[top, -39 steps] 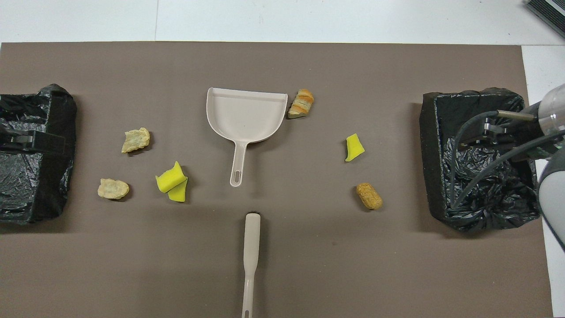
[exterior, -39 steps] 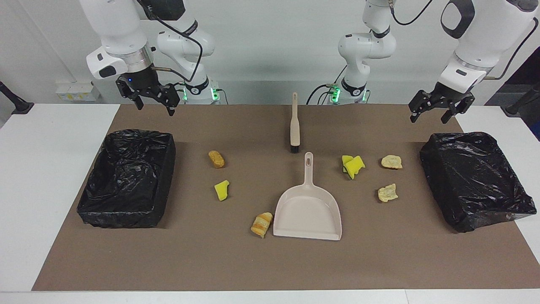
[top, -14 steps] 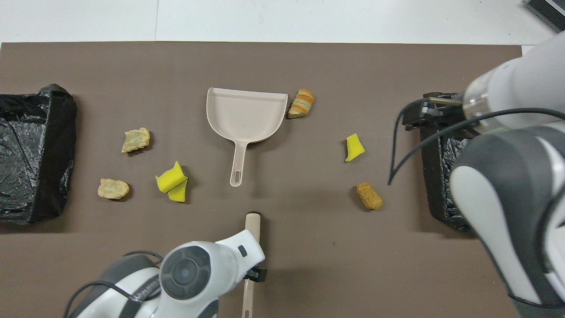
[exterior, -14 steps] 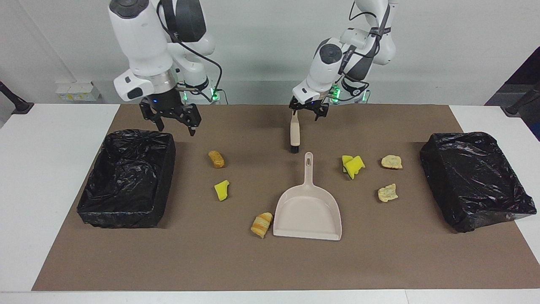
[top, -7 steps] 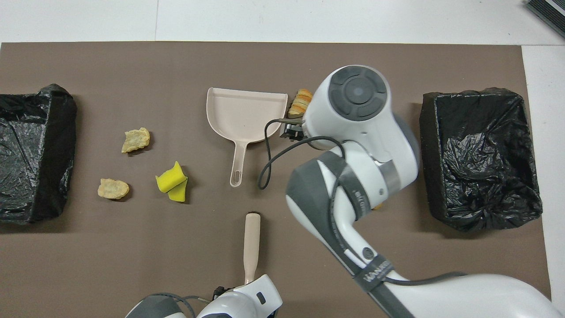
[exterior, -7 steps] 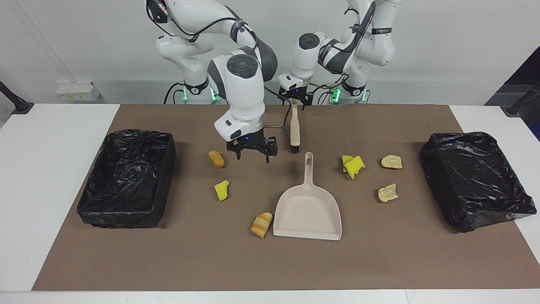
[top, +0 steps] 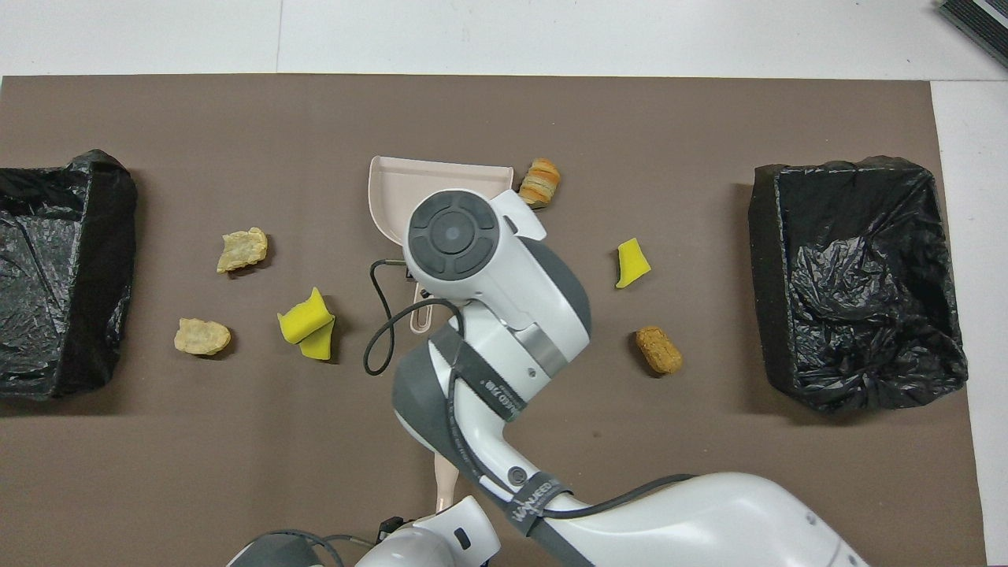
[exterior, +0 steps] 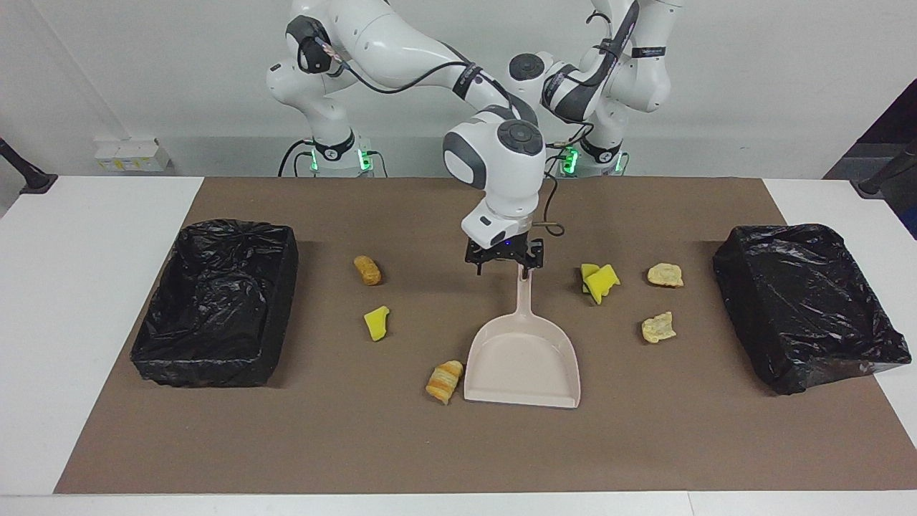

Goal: Sweep and dump trash in bin
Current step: 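Grasp the beige dustpan handle with the right gripper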

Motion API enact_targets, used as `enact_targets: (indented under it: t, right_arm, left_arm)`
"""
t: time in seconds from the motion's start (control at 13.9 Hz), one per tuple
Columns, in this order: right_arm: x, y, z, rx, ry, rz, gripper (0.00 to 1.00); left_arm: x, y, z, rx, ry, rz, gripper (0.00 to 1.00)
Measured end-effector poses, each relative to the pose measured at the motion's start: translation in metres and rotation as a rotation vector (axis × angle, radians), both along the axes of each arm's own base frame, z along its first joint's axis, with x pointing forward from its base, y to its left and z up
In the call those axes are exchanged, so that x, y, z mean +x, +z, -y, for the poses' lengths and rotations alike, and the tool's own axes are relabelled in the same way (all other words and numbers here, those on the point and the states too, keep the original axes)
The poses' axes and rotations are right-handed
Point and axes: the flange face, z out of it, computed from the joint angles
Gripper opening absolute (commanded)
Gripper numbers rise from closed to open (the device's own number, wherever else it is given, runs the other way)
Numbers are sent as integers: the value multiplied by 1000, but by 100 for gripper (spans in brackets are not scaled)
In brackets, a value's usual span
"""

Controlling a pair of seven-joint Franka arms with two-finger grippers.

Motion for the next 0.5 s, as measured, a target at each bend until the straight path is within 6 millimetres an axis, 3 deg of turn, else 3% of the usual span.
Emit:
enact_targets:
  t: [0.14, 0.22, 0.5]
  right_arm:
    - [-5, -17, -14, 0, 23, 0, 88]
    - [-9, -23, -22, 3, 36, 3, 84]
    - [-12, -27, -26, 3, 45, 10, 78]
  left_arm:
    - [1, 0, 0, -2, 5, 1, 8]
    - [1, -1, -1, -1, 7, 1, 0]
    - [11, -6, -8, 8, 39, -6, 0]
